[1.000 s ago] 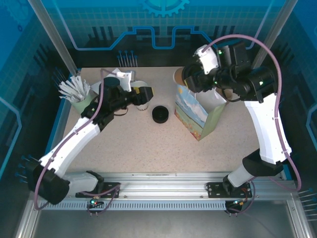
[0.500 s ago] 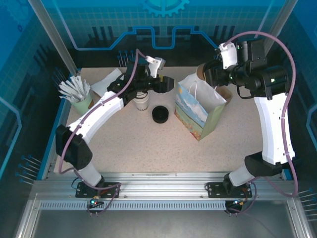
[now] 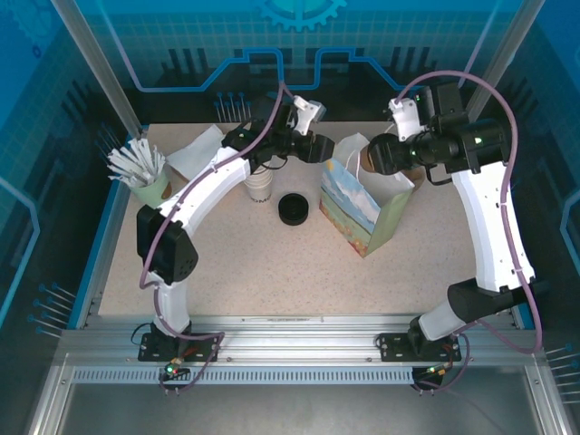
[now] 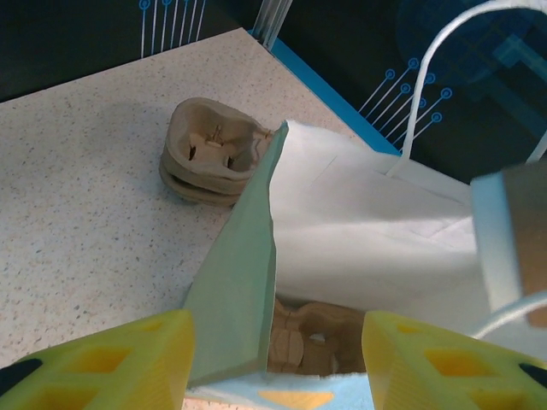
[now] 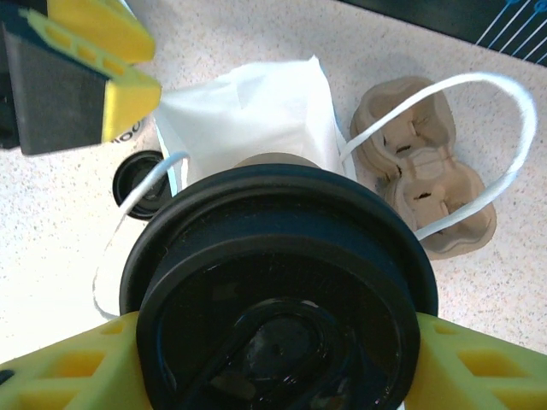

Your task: Pack the takeout coffee

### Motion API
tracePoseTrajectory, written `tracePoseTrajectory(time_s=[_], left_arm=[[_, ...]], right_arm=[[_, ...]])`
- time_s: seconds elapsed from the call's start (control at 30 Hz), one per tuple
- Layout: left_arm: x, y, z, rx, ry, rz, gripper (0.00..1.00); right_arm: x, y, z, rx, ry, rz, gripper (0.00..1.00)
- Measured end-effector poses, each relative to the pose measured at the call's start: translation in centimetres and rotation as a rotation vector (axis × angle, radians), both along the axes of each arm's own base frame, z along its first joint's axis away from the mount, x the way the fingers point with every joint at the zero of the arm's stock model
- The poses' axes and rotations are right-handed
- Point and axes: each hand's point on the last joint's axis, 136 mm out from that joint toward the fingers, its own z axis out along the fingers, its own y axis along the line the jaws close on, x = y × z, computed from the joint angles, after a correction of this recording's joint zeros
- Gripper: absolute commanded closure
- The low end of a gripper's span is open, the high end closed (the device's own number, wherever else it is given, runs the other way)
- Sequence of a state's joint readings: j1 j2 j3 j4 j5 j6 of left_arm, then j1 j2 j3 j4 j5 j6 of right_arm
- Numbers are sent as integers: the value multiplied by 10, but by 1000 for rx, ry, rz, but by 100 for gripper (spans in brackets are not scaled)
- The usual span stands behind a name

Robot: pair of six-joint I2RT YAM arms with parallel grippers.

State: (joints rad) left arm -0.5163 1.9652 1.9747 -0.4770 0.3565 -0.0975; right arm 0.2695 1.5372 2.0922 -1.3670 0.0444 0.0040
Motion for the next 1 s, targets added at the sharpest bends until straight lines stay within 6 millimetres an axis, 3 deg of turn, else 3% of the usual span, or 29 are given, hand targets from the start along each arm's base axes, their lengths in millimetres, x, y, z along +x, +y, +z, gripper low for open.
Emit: tracePoseTrajectory(time_s=[0.27, 0.67, 1.0], left_arm=[[11, -12, -11, 22, 21, -40, 54], [20, -18, -18, 42, 29, -58, 73], [20, -19, -21, 46, 37, -59, 80]], right_arm=[[-4, 0, -25, -24, 78, 9, 56], [-5, -1, -31, -41, 98, 21, 57], [3, 0, -53, -88, 166, 37, 57]])
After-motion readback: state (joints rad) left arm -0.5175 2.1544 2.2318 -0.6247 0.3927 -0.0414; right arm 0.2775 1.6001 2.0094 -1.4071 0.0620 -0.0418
